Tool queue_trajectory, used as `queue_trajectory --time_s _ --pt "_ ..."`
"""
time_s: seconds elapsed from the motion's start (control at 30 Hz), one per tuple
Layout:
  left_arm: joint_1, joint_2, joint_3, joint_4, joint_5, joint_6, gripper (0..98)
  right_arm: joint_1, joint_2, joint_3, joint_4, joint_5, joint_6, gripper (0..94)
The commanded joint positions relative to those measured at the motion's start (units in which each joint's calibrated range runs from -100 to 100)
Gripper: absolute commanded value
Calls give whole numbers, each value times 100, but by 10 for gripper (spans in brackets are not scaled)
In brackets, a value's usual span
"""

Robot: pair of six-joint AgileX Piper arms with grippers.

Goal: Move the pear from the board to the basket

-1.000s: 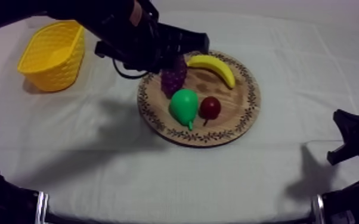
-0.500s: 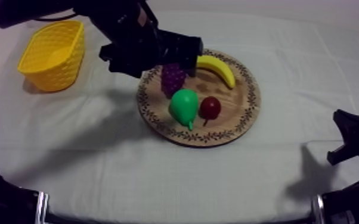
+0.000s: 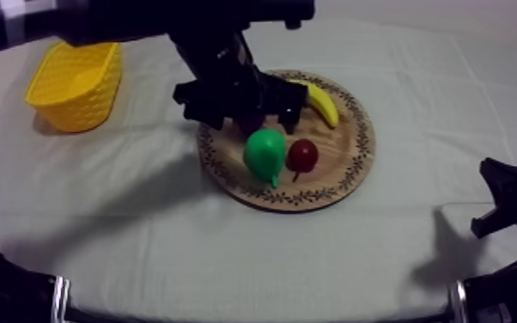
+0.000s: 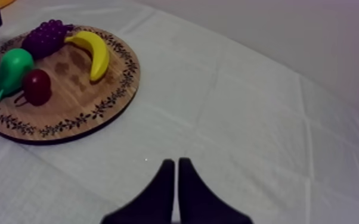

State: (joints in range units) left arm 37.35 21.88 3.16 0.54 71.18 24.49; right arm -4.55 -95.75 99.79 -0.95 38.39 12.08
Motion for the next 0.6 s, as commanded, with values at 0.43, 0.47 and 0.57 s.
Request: queue_trajectory --time_s 0.43,0.47,0.57 --pt "-213 1364 -610 292 -158 -384 934 26 -1 -1 0 0 -5 3" --pt "-211 1442 -673 311 -137 -402 935 26 -1 -1 0 0 -4 3" --pt "-203 1648 -880 344 -32 -445 934 26 -1 -1 0 0 -1 3"
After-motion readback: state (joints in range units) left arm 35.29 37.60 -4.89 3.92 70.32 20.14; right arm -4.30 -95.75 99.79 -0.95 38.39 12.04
